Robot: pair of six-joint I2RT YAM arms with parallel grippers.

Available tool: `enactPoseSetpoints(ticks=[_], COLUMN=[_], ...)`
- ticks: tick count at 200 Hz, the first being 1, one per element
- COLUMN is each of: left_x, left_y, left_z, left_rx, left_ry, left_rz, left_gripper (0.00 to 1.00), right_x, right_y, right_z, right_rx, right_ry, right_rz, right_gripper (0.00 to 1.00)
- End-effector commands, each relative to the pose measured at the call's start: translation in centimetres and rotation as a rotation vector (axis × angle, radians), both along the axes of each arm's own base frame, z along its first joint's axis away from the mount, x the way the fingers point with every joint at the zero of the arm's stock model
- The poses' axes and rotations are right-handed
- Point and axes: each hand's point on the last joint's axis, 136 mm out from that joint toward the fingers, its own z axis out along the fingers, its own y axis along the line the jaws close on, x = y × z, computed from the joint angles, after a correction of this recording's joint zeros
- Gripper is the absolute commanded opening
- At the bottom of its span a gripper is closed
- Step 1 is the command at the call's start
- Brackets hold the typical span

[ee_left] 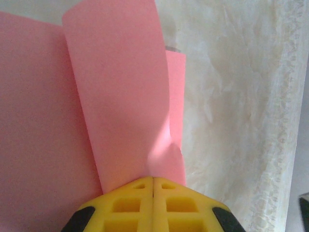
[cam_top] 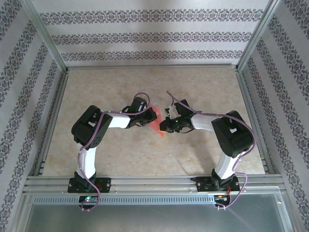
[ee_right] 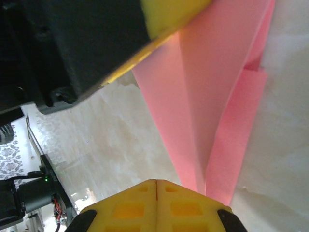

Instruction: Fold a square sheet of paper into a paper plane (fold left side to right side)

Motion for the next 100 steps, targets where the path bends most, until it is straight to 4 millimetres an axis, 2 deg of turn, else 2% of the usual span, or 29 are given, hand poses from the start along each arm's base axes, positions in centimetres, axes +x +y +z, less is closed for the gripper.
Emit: enactPoseSetpoints(ticks=[1, 58, 100], left_x=[-4.8, -4.8, -4.7], left_y=[4.7, 4.8, 4.8], left_z=[-8.4, -8.5, -8.4], left_rx=[0.245, 0.246, 0.249], left_ry=[0.248, 0.25, 0.249], left_rz=[0.055, 0.055, 0.055], left_gripper=[0.0, 0.0, 0.0], right_x=[-0.4, -0.2, -0.4], right_y=[0.3, 0.7, -0.1], right_z=[0.1, -1.6, -2.4], right_rx=[-0.046, -0.109, -0.17], right_ry=[-0.023, -0.001, 0.005], right_rz=[0.048, 0.055, 0.049], right_gripper=[0.0, 0.0, 0.0])
